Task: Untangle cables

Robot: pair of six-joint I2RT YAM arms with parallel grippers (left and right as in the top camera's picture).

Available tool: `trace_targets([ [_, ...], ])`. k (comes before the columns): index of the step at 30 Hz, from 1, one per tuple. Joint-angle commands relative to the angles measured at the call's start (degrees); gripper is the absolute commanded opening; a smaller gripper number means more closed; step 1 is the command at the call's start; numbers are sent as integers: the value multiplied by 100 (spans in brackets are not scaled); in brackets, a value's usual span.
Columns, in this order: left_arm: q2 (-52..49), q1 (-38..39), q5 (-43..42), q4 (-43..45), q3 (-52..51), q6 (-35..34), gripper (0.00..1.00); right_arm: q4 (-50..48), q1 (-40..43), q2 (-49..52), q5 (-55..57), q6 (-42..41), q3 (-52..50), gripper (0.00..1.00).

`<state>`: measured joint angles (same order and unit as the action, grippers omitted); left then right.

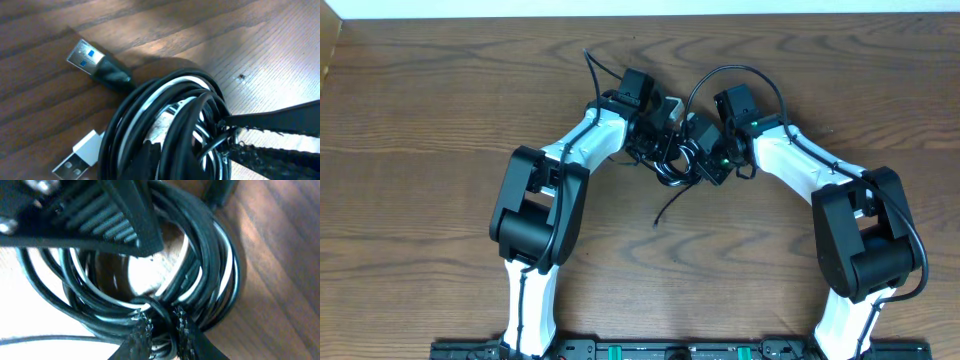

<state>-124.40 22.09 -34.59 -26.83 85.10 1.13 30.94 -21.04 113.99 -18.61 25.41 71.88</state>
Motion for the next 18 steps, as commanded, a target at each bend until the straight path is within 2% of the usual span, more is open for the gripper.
trace_targets([
  [1, -195, -37, 232, -28, -55, 2, 17, 348, -44, 415, 1123, 20, -490, 17],
  [3, -195, -37, 232, -26, -55, 2, 17, 332, -44, 415, 1141, 20, -494, 15],
  [4, -195, -37, 232, -26, -55, 2, 17, 328, -44, 415, 1141, 20, -494, 11],
  [5, -195, -37, 232, -26, -55, 2, 23, 310, -44, 415, 1150, 17, -494, 1],
  [6, -195, -37, 232, -28, -55, 2, 26, 264, -44, 411, 1163, -90, -479, 1],
  [7, -195, -39, 232, -28, -55, 2, 31, 243, -44, 396, 1163, -197, -452, 1],
  [10, -192, -59, 232, -33, -55, 0, 60, 273, -39, 297, 1158, -575, -210, 1],
  [11, -192, -66, 229, -37, -55, 0, 64, 337, -39, 254, 1161, -592, -118, 1],
  [18, -192, -173, 229, -94, -50, -146, 67, 750, -39, -114, 1161, -951, 367, 1],
])
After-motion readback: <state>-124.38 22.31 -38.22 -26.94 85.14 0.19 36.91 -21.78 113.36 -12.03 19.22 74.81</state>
